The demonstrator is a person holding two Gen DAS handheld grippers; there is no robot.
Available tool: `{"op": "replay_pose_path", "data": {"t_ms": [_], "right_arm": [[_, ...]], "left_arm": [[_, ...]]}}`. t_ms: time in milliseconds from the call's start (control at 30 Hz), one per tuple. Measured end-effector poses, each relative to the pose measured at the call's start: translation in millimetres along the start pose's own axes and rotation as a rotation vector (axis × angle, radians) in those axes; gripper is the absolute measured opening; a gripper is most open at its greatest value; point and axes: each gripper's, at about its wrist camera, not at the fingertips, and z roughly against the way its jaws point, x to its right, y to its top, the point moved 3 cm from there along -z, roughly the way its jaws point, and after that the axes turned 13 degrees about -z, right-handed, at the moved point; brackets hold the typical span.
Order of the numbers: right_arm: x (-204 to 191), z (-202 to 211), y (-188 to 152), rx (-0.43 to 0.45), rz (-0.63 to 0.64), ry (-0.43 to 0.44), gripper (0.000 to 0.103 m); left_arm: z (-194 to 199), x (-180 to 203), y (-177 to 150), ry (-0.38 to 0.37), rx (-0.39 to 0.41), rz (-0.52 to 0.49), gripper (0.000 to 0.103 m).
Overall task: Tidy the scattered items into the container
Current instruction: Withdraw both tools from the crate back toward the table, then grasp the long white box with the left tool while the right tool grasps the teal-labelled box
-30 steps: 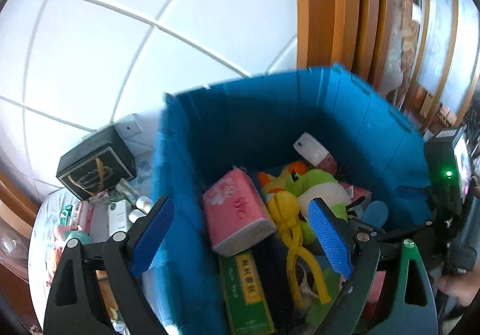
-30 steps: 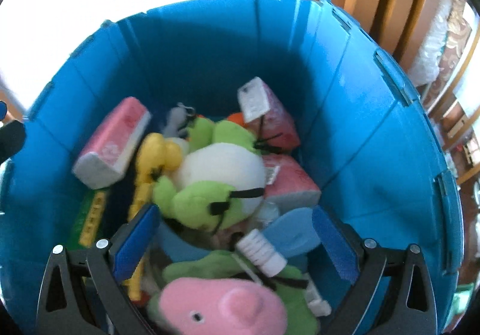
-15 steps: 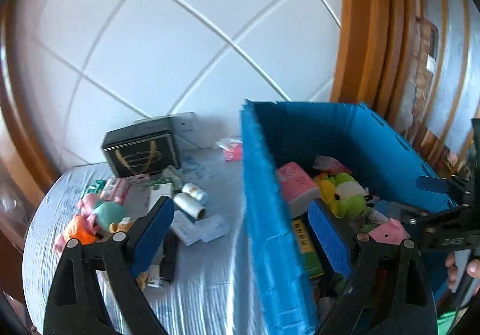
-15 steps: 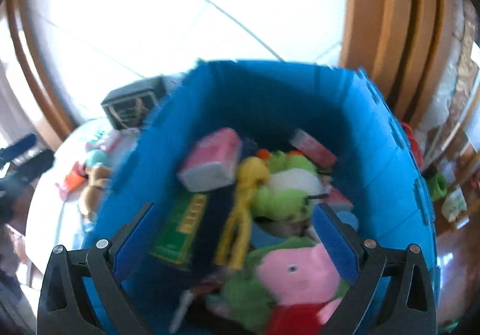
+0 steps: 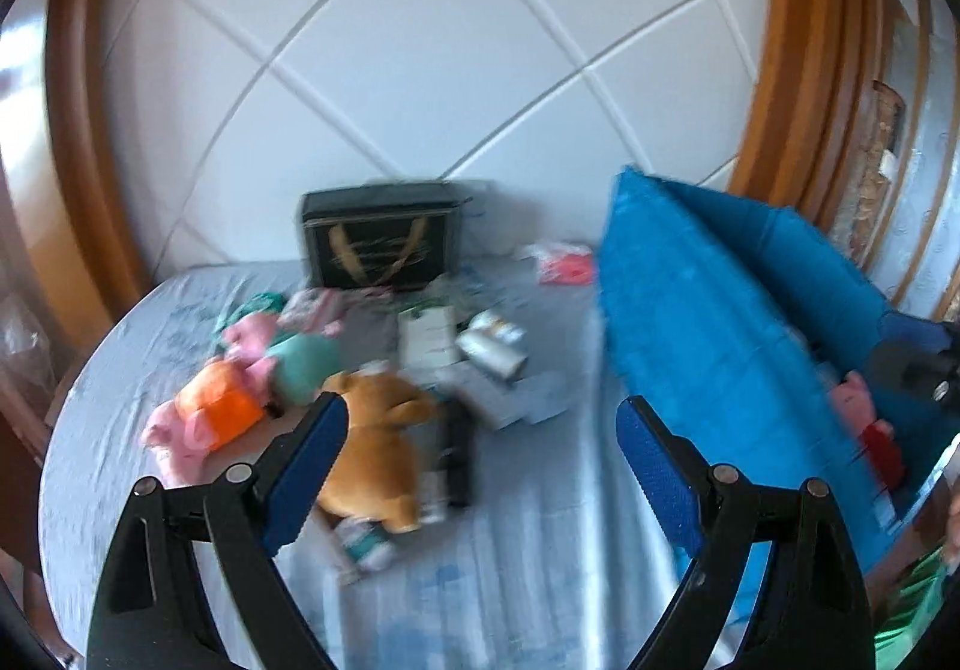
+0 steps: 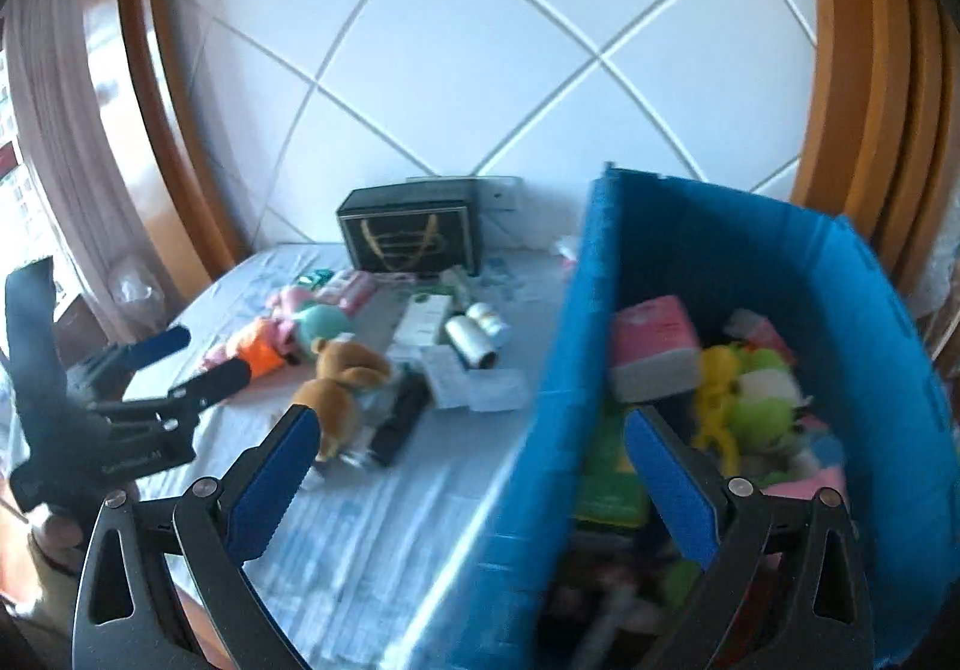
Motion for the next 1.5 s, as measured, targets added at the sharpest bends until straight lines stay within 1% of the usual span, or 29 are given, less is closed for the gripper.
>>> {"op": "replay_pose_path", "data": {"t_ms": [133, 233, 333, 433, 600, 700, 833, 933, 967, 1000, 1067, 1100, 1167, 1200, 1233, 1267, 1300, 1367, 1433, 1500], "right_arm": [[-43, -29, -21, -0.022, -0.036, 0.002, 0.103], [-72, -60, -42, -0.056, -0.067, -0.019, 0.103], [-94, -87, -64, -0.083, -0.086, -0.045, 0.103], [-109, -110, -83, -0.116, -0.1, -0.062, 0.103], [-113, -149, -108, -0.178, -0.125, -0.071, 0.103], [-112, -171, -124, -0.214, -0.126, -0.058, 0.103], [-108, -207, -147, -0.271, -0.087, -0.048, 0.103], [-104, -227, -162, -0.307, -0.047, -0.013, 0.103], [-102, -234, -167, -0.32, -0.035, -0.004, 0.103], [-100, -240, -171, -0.331, -0.026, 0.006, 0.103], [-95, -250, -176, -0.351, -0.013, 0.018, 0.103], [-90, -256, -179, -0.361, -0.006, 0.023, 0.103], [-83, -263, -181, -0.378, -0.001, 0.032, 0.103], [-80, -267, -183, -0.388, 0.004, 0.037, 0.103], [-77, -271, -184, -0.394, 0.011, 0.04, 0.103], [-76, -275, -185, -0.399, 0.019, 0.044, 0.103], [-76, -280, -186, -0.406, 0.032, 0.052, 0.103], [-78, -288, -188, -0.411, 0.044, 0.063, 0.103], [-84, -297, -192, -0.415, 0.052, 0.08, 0.103], [-93, -306, -195, -0.417, 0.063, 0.103, 0.103]], "left_arm": [[-10, -75, -45, 0.034, -0.072, 0.039, 0.092], [-17, -121, -77, 0.036, -0.135, 0.068, 0.092], [-26, -155, -109, 0.043, -0.199, 0.081, 0.092], [-38, -171, -133, 0.044, -0.236, 0.097, 0.092], [-53, -175, -165, 0.053, -0.275, 0.143, 0.092], [-69, -166, -177, 0.051, -0.298, 0.177, 0.092], [-93, -143, -184, 0.051, -0.317, 0.2, 0.092], [-120, -122, -191, 0.079, -0.337, 0.226, 0.092], [-128, -117, -194, 0.076, -0.349, 0.232, 0.091], [-138, -112, -197, 0.07, -0.362, 0.235, 0.088], [-157, -103, -204, 0.07, -0.396, 0.242, 0.076], [-169, -100, -208, 0.072, -0.412, 0.253, 0.074], [-183, -101, -213, 0.086, -0.432, 0.274, 0.064], [-189, -102, -216, 0.095, -0.439, 0.284, 0.06], [-192, -105, -217, 0.087, -0.423, 0.306, 0.059], [-192, -108, -218, 0.092, -0.417, 0.318, 0.055], [-192, -110, -218, 0.1, -0.418, 0.32, 0.054], [-189, -116, -218, 0.122, -0.43, 0.29, 0.047], [-188, -122, -225, 0.146, -0.464, 0.255, 0.046], [-187, -128, -234, 0.14, -0.48, 0.251, 0.046]]}}
